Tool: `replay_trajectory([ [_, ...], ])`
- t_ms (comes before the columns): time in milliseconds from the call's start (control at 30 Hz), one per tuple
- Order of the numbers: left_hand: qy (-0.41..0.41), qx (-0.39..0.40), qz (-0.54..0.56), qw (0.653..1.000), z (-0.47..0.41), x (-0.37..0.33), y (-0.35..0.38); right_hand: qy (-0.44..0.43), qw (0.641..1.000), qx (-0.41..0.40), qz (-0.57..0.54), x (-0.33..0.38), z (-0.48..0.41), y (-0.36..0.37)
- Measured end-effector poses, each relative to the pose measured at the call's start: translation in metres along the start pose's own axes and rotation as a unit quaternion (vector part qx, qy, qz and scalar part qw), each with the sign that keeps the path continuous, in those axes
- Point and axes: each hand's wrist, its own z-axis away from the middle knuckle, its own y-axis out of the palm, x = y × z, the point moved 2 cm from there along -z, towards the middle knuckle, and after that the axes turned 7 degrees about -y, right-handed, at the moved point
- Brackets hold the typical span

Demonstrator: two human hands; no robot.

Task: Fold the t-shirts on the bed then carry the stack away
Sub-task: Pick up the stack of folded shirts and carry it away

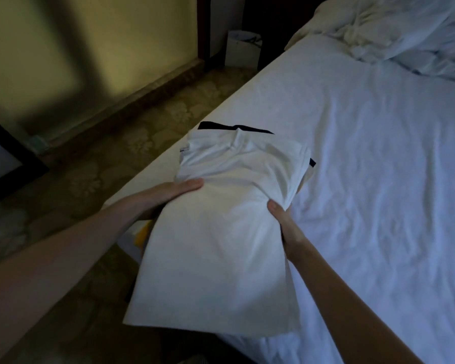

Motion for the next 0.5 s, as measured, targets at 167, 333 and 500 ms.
replay_trajectory([
  [167,0.008,0.004,-0.053,0.999,0.008,-0.029,0.001,-0.008,0.999,-0.017,-0.029,0.017,0.030,0.008],
  [333,0.055,0.034,-0.238,0.969,0.015,-0.123,0.001,-0.024,0.984,-0.140,-0.107,0.003,0.051,0.017],
  [500,0.060,0.006,-0.357,0.932,-0.015,-0.177,0.017,0.010,0.960,-0.220,-0.173,-0.007,0.066,0.052],
])
